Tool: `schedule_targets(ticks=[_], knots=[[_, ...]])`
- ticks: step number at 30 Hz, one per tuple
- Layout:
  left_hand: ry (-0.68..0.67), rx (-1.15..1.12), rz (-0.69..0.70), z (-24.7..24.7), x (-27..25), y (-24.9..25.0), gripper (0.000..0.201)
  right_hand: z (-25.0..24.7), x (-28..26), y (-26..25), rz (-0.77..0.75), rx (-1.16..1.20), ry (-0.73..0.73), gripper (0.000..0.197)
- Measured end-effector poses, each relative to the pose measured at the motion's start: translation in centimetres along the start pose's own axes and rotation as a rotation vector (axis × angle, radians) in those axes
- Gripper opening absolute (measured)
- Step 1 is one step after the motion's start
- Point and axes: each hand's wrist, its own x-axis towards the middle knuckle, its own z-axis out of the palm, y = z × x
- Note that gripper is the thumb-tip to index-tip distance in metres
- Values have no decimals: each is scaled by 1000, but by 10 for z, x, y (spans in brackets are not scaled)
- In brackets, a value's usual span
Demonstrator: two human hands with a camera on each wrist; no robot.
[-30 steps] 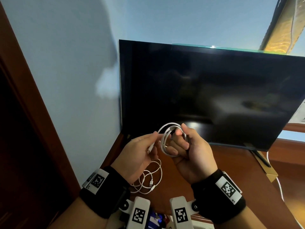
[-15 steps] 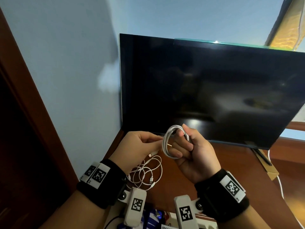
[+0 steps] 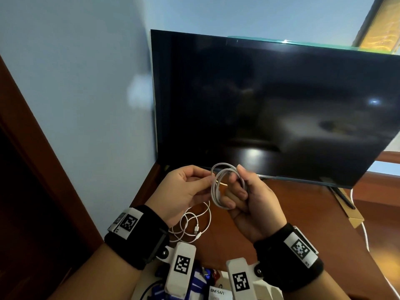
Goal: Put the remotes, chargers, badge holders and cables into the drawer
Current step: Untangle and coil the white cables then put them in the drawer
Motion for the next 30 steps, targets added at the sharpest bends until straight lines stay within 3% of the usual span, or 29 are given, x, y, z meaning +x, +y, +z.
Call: schedule_targets(ticks=[5, 17, 21, 23, 26, 30], knots=[[47, -69, -20, 0, 5, 2, 25, -4, 4, 6, -34, 2, -11, 36], [-174, -136, -180, -8, 4, 9, 35, -14, 13, 12, -128, -217, 22, 37], [-163, -77, -204, -12, 1, 10, 55, -18, 14, 16, -200, -415, 78, 33], [-142, 83, -141, -12, -3, 10, 58, -19, 14, 16, -232, -497, 66, 34], [-119, 306, -27, -6, -8, 7, 39, -21, 18, 21, -292, -687, 52, 39], [-105, 243, -77, -3, -9, 5, 16, -22, 21, 23, -305, -727, 53, 36]])
